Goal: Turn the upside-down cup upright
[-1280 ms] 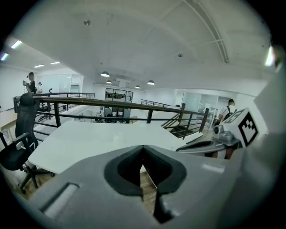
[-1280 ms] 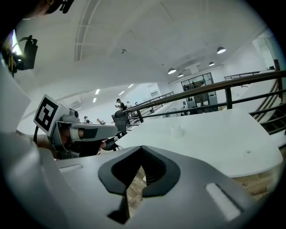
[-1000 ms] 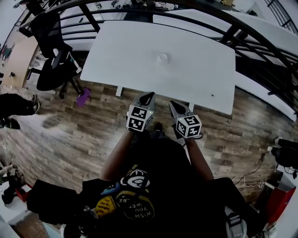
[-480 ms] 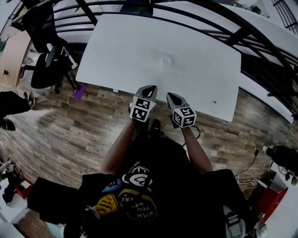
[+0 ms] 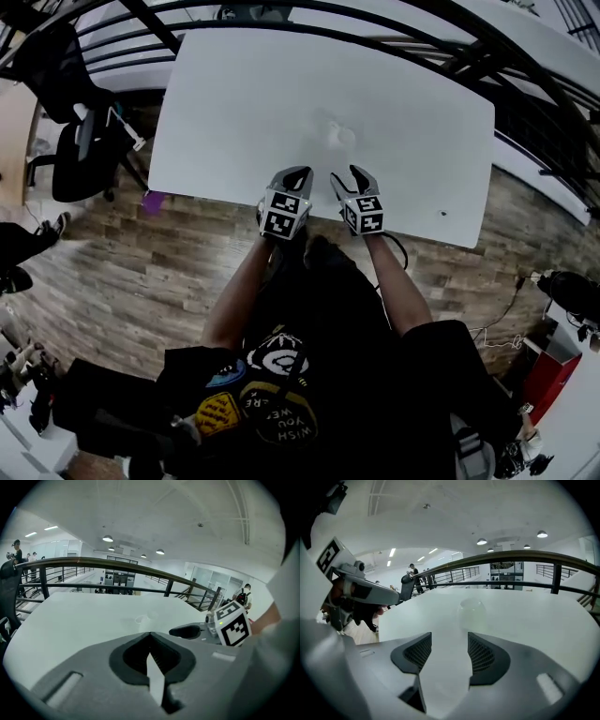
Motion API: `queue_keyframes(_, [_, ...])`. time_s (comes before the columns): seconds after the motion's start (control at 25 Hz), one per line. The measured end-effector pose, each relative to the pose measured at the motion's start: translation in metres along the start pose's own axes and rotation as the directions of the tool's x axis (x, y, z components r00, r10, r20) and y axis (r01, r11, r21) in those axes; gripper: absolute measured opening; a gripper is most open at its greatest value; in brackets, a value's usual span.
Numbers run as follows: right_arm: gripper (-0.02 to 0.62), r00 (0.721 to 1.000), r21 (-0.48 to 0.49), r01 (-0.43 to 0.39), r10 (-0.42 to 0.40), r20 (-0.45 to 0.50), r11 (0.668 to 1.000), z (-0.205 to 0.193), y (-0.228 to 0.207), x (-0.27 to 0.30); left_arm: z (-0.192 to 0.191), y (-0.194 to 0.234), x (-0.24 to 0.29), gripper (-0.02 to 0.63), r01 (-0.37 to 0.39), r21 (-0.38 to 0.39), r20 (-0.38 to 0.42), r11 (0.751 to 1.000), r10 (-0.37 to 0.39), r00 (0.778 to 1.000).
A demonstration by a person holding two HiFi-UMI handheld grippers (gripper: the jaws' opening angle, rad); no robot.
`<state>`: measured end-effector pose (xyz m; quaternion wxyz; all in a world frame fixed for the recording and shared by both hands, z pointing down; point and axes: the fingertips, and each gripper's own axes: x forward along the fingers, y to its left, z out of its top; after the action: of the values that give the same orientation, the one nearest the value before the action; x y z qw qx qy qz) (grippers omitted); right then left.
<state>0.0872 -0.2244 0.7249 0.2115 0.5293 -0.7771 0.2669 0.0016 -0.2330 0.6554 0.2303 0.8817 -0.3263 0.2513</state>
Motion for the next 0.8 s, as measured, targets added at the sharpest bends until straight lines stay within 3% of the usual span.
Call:
queue_keyframes(0.2, [0.333, 0.993, -0.102, 0.115, -0.116, 0.004, 0.988, 0.014, -0.038, 0.038, -0.002, 0.016, 0.010, 0.005, 0.017, -0.014, -0.020, 1.000, -0.017, 1.000])
queue_keyframes(0.4, [0.440, 0.997, -0.194, 0.063, -0.070, -0.029, 0.979, 0.021, -0.053, 0.072, 0.002, 0.030, 0.009, 0.005, 0.006, -0.057, -0.033, 0.998, -0.008, 0.999])
queue_keyframes(0.8, [0.449, 0.999, -0.282, -0.034, 0.025, -0.035, 0.959, 0.021, -0.057, 0.090, 0.012, 0.011, 0.026, 0.005, -0.051, -0.074, -0.043, 0.996, 0.048, 0.998])
